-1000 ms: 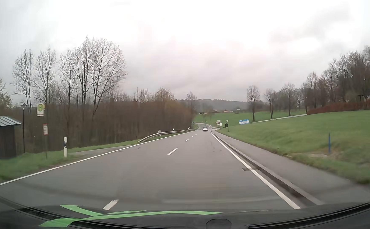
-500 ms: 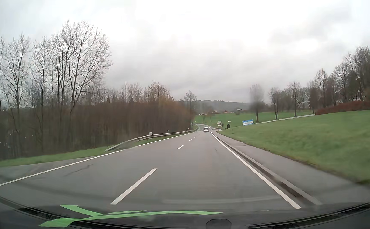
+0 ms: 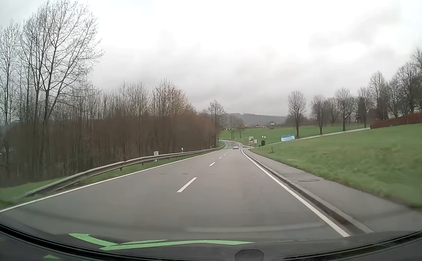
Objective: Follow the waypoints while adhering to traffic rules and regulations
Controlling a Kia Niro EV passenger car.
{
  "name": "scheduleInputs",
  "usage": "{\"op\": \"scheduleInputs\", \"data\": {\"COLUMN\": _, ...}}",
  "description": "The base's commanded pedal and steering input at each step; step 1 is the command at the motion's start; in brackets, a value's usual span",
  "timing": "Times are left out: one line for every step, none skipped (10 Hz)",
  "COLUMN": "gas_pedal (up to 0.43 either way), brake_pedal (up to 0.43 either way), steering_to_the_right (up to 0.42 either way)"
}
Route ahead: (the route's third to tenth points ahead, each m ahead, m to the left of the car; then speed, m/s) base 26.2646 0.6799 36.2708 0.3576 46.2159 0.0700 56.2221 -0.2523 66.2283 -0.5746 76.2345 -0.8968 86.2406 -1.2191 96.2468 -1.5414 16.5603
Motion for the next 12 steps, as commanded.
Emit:
{"op": "scheduleInputs", "data": {"gas_pedal": 0.000, "brake_pedal": 0.079, "steering_to_the_right": 0.002}}
{"op": "scheduleInputs", "data": {"gas_pedal": 0.000, "brake_pedal": 0.079, "steering_to_the_right": 0.002}}
{"op": "scheduleInputs", "data": {"gas_pedal": 0.000, "brake_pedal": 0.085, "steering_to_the_right": 0.003}}
{"op": "scheduleInputs", "data": {"gas_pedal": 0.000, "brake_pedal": 0.085, "steering_to_the_right": 0.003}}
{"op": "scheduleInputs", "data": {"gas_pedal": 0.000, "brake_pedal": 0.085, "steering_to_the_right": 0.003}}
{"op": "scheduleInputs", "data": {"gas_pedal": 0.000, "brake_pedal": 0.091, "steering_to_the_right": 0.003}}
{"op": "scheduleInputs", "data": {"gas_pedal": 0.000, "brake_pedal": 0.091, "steering_to_the_right": 0.003}}
{"op": "scheduleInputs", "data": {"gas_pedal": 0.000, "brake_pedal": 0.098, "steering_to_the_right": 0.003}}
{"op": "scheduleInputs", "data": {"gas_pedal": 0.000, "brake_pedal": 0.104, "steering_to_the_right": 0.004}}
{"op": "scheduleInputs", "data": {"gas_pedal": 0.000, "brake_pedal": 0.104, "steering_to_the_right": 0.005}}
{"op": "scheduleInputs", "data": {"gas_pedal": 0.000, "brake_pedal": 0.110, "steering_to_the_right": 0.006}}
{"op": "scheduleInputs", "data": {"gas_pedal": 0.000, "brake_pedal": 0.110, "steering_to_the_right": 0.006}}
